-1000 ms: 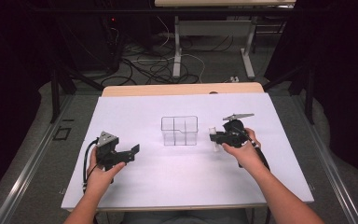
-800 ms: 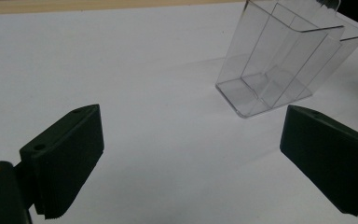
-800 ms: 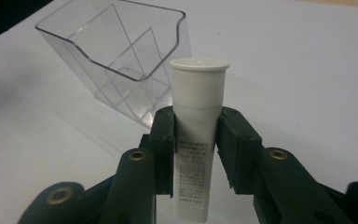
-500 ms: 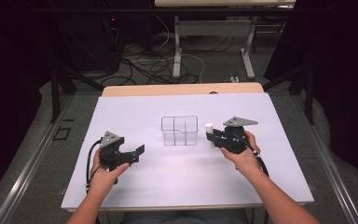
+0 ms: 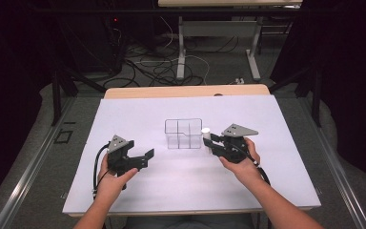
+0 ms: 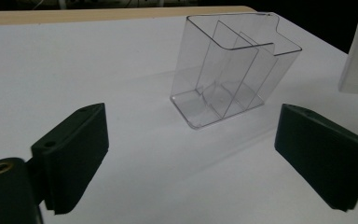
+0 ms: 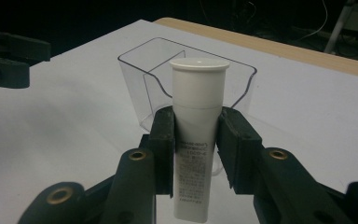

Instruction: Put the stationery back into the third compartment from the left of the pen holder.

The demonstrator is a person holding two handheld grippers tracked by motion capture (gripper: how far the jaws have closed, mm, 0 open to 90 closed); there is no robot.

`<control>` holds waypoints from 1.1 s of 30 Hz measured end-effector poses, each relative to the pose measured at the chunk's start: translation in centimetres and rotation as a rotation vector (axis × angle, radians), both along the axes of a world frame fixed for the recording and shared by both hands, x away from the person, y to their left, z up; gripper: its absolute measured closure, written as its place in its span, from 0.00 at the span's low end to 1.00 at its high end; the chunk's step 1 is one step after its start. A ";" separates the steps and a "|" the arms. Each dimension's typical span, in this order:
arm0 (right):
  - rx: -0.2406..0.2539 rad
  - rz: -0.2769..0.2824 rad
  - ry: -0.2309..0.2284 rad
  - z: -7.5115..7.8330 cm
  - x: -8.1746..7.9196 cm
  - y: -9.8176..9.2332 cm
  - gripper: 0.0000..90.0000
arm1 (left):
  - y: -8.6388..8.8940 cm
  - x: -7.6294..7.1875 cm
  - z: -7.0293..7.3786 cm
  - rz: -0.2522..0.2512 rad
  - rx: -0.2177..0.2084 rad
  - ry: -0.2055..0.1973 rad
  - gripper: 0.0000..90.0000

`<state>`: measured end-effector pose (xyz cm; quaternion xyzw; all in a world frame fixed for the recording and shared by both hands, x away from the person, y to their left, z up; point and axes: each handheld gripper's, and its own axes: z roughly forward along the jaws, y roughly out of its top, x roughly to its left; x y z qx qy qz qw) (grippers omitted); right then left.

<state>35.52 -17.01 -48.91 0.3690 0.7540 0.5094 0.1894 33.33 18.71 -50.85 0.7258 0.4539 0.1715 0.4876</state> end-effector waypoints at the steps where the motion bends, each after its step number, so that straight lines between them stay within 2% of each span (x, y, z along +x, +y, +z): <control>1: 0.001 -0.002 0.001 0.0 -0.1 0.1 0.75 | -0.1 -0.1 0.0 -0.005 0.001 -0.002 0.14; 3: 0.008 0.005 -0.006 0.0 -0.1 0.4 0.75 | -0.5 -0.2 0.1 -0.016 -0.013 -0.003 0.17; 4: 0.006 0.006 0.002 0.0 -0.2 0.4 0.75 | -0.6 -0.3 0.1 -0.025 -0.007 -0.005 0.18; 11: 0.018 0.008 -0.022 0.1 -0.5 1.2 0.75 | -2.7 -0.8 0.3 -0.072 -0.015 -0.009 0.23; 16: 0.016 0.002 -0.049 0.3 -1.0 1.7 0.75 | -4.5 -1.2 0.5 -0.082 -0.045 0.015 0.30; 22: 0.015 0.008 -0.070 0.3 -1.2 2.1 0.75 | -6.6 -1.0 0.8 -0.146 -0.026 0.014 0.33; 25: 0.015 0.014 -0.083 0.4 -1.3 2.2 0.75 | -7.4 -0.7 0.9 -0.167 -0.015 -0.001 0.35; 28: 0.010 0.015 -0.088 0.5 -1.4 2.2 0.75 | -8.2 -0.5 1.0 -0.178 -0.005 0.011 0.35; 31: 0.012 0.009 -0.080 0.4 -1.5 2.4 0.75 | -8.8 -0.3 1.1 -0.191 -0.018 0.035 0.40; 33: 0.015 0.013 -0.080 0.4 -1.5 2.4 0.75 | -9.3 -0.3 0.9 -0.190 -0.043 0.051 0.43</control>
